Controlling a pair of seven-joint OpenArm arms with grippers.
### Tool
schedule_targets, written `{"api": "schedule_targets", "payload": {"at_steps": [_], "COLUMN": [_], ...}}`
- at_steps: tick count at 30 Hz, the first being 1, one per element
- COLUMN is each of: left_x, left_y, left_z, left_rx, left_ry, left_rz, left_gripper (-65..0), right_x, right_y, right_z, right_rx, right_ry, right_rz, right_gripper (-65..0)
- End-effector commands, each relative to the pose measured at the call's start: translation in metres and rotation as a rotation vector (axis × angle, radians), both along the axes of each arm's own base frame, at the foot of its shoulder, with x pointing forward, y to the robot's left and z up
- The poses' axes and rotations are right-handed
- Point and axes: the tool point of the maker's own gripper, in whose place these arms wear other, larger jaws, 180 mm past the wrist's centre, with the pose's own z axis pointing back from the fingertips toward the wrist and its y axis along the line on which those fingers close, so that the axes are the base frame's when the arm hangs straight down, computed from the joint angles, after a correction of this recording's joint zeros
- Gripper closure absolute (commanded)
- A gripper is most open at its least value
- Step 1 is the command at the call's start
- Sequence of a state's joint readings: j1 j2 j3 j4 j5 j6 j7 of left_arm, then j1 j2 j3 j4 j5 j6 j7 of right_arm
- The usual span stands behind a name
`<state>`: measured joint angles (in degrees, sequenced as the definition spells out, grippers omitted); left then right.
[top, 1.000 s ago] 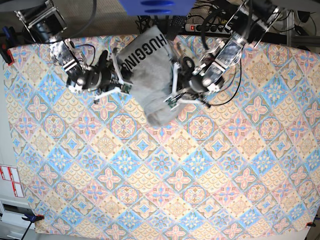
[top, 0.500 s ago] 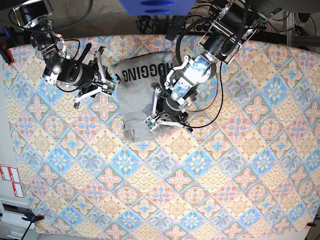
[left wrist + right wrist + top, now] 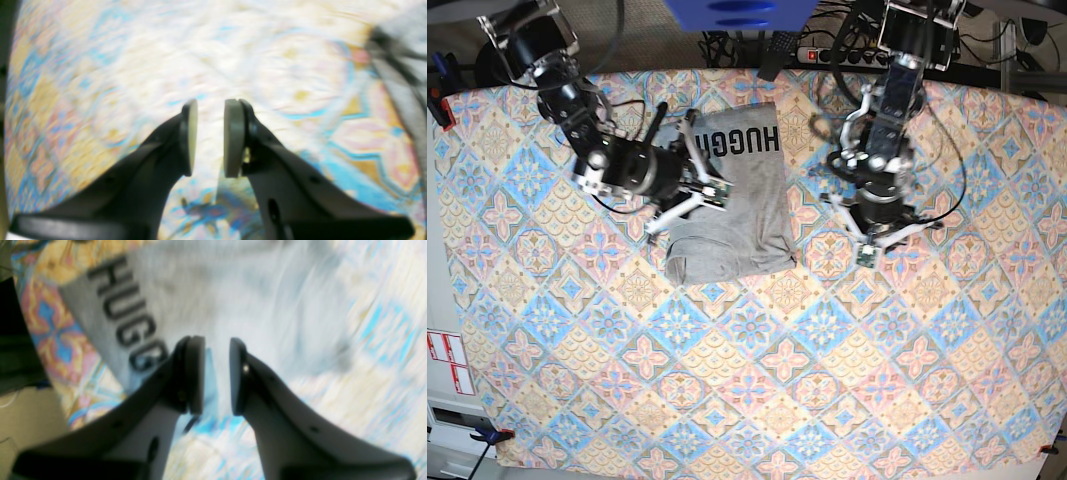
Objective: Fold the T-shirt properly
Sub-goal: 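Drag the folded shirt with the right gripper away from the left gripper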
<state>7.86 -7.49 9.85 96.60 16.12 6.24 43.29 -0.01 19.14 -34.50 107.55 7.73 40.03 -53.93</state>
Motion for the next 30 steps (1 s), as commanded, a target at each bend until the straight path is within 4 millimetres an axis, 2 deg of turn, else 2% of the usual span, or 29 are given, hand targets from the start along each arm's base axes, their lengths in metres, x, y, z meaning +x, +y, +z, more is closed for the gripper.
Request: {"api": "schedule_targets", "payload": {"at_steps": [1, 3, 5, 11, 14, 16, 20, 23, 26, 30], "left_x": [-0.001, -0.013, -0.024, -0.054, -0.059, -0.059, -0.06, -0.06, -0.06, -0.061], "left_y": [0.005, 0.018, 0.024, 0.032, 0.032, 0.03, 0.032, 0.027, 0.026, 0.026], "left_z": [0.013, 0.015, 0.016, 0.012, 0.009, 0.008, 0.008, 0.007, 0.007, 0.007], "left_rx": [-0.01, -0.008, -0.006, 0.0, -0.001, -0.007, -0.012, -0.029, -0.03, -0.03], "left_ry": [-0.044, -0.045, -0.041, -0.007, 0.004, 0.005, 0.005, 0.008, 0.009, 0.01], "left_rz": [0.021, 0.058, 0.076, 0.097, 0.097, 0.1, 0.113, 0.12, 0.118, 0.118], "left_gripper": [-12.3, -12.3, -12.3, -12.3, -12.3, -12.3, -12.3, -12.3, -12.3, -12.3], "right_x": [0.011, 0.023, 0.03, 0.016, 0.016, 0.014, 0.012, 0.013, 0.019, 0.031], "right_y": [0.017, 0.034, 0.042, 0.065, 0.07, 0.063, 0.081, 0.068, 0.048, 0.019], "right_z": [0.018, 0.023, 0.018, -0.025, -0.044, -0.063, -0.074, -0.096, -0.113, -0.124], "right_rx": [0.054, 0.071, 0.075, 0.075, 0.058, 0.024, 0.078, 0.037, 0.014, 0.021], "right_ry": [-0.039, -0.049, -0.027, 0.136, 0.198, 0.251, 0.31, 0.336, 0.354, 0.38], "right_rz": [0.018, 0.024, 0.017, 0.0, -0.016, -0.034, -0.05, -0.073, -0.141, -0.254], "right_gripper": [-12.1, -12.1, -12.1, -12.0, -9.2, -6.6, -6.2, -6.0, -6.0, -6.0]}}
